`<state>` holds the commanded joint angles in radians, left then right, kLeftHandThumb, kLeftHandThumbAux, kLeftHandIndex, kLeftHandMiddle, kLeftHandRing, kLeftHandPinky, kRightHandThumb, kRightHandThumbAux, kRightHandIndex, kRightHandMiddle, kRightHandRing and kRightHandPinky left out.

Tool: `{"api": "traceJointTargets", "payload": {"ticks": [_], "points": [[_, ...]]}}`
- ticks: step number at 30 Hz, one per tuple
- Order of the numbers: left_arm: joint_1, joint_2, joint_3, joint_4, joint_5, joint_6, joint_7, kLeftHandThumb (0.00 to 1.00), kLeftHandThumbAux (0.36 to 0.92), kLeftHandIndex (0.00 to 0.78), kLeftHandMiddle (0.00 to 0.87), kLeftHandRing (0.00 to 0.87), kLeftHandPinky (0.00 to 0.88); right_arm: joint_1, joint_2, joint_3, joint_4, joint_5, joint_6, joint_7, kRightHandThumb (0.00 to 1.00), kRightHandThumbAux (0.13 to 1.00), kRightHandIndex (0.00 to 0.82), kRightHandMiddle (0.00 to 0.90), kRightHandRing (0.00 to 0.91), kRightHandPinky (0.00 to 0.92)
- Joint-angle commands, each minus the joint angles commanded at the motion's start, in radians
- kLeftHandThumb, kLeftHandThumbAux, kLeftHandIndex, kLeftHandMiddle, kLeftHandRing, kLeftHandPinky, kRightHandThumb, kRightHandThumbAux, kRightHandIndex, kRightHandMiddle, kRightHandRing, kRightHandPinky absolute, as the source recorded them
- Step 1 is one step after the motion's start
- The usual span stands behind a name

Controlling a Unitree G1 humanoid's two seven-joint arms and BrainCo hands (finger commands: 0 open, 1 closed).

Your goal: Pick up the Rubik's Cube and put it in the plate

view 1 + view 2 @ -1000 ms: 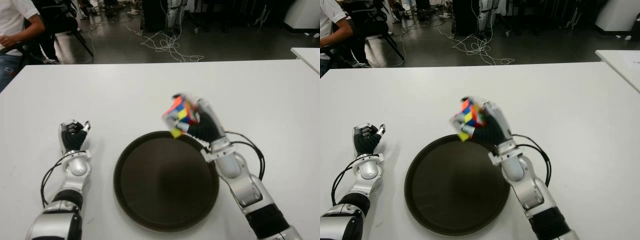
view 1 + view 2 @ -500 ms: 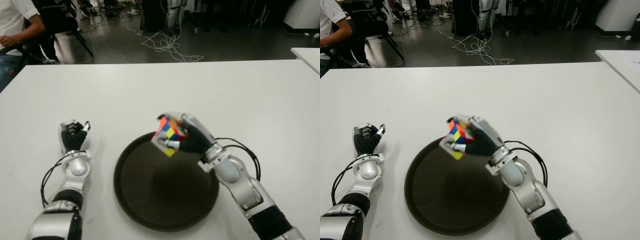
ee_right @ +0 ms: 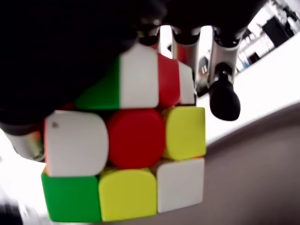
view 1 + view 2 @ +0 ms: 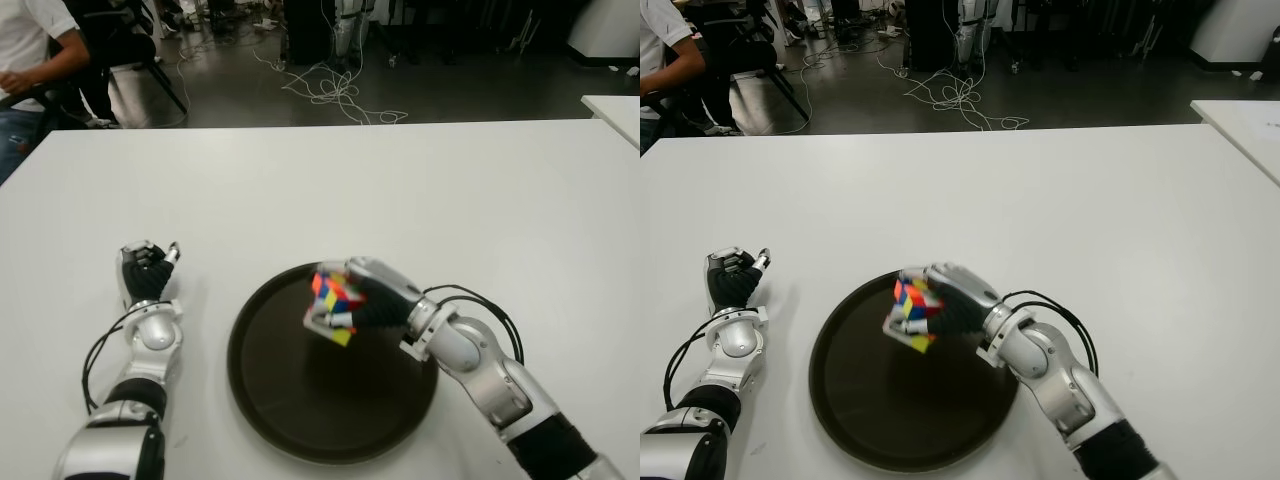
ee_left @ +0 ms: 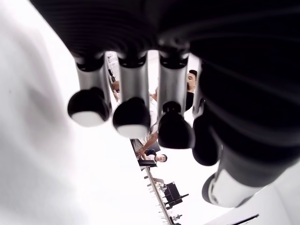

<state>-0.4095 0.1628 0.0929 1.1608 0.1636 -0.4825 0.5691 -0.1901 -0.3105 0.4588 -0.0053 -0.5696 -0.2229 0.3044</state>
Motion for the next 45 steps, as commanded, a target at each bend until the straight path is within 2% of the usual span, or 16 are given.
{"api": "traceJointTargets", "payload": {"ticks": [3, 4, 5, 7, 12, 17, 19, 23, 30, 45], "points": [[0.001, 0.0, -0.001, -0.002, 0.002, -0.001, 0.002, 0.385, 0.75, 0.717, 0.855, 0.864, 0.872, -0.003, -0.009, 0.003, -0.006, -0.008, 0.009, 0.025, 0.681, 0.733, 0.433, 0.725, 0.726, 0.671], [0.001, 0.0, -0.001, -0.002, 0.003, -0.002, 0.002, 0.383, 0.751, 0.719, 0.856, 0.864, 0.871, -0.004, -0.011, 0.004, -0.007, -0.01, 0.013, 0.032, 0.68, 0.733, 0.433, 0.685, 0.68, 0.604], [0.002, 0.0, -0.002, -0.003, 0.004, -0.002, 0.003, 0.381, 0.751, 0.72, 0.856, 0.864, 0.871, -0.006, -0.015, 0.007, -0.011, -0.014, 0.027, 0.049, 0.68, 0.733, 0.432, 0.671, 0.664, 0.58], [0.003, 0.001, -0.004, -0.004, 0.006, -0.003, 0.005, 0.376, 0.753, 0.723, 0.858, 0.866, 0.873, -0.01, -0.02, 0.011, -0.018, -0.021, 0.049, 0.074, 0.679, 0.734, 0.43, 0.588, 0.571, 0.494], [0.003, 0.0, -0.003, -0.006, 0.006, -0.006, 0.006, 0.377, 0.753, 0.726, 0.859, 0.867, 0.875, -0.015, -0.021, 0.016, -0.032, -0.03, 0.085, 0.109, 0.679, 0.735, 0.43, 0.576, 0.574, 0.519], [0.004, 0.0, -0.002, -0.004, 0.003, -0.012, 0.001, 0.37, 0.763, 0.729, 0.858, 0.865, 0.871, -0.021, -0.018, 0.024, -0.042, -0.063, 0.122, 0.122, 0.68, 0.735, 0.428, 0.595, 0.597, 0.485], [0.005, 0.0, -0.002, -0.005, 0.001, -0.016, -0.005, 0.361, 0.769, 0.728, 0.856, 0.862, 0.865, -0.025, -0.014, 0.028, -0.041, -0.079, 0.132, 0.118, 0.681, 0.735, 0.427, 0.615, 0.621, 0.537], [0.007, 0.0, -0.001, -0.005, 0.0, -0.02, -0.01, 0.349, 0.777, 0.726, 0.856, 0.861, 0.86, -0.033, -0.009, 0.037, -0.036, -0.105, 0.145, 0.112, 0.683, 0.734, 0.427, 0.632, 0.64, 0.58], [0.007, 0.001, -0.004, -0.006, 0.004, -0.014, -0.006, 0.339, 0.783, 0.729, 0.86, 0.862, 0.862, -0.04, 0.003, 0.05, -0.004, -0.159, 0.142, 0.046, 0.685, 0.734, 0.427, 0.666, 0.677, 0.663], [0.007, 0.003, 0.0, -0.004, 0.0, -0.016, -0.011, 0.342, 0.779, 0.727, 0.857, 0.861, 0.865, -0.038, 0.025, 0.055, 0.036, -0.19, 0.14, -0.053, 0.688, 0.731, 0.428, 0.637, 0.656, 0.667]]}}
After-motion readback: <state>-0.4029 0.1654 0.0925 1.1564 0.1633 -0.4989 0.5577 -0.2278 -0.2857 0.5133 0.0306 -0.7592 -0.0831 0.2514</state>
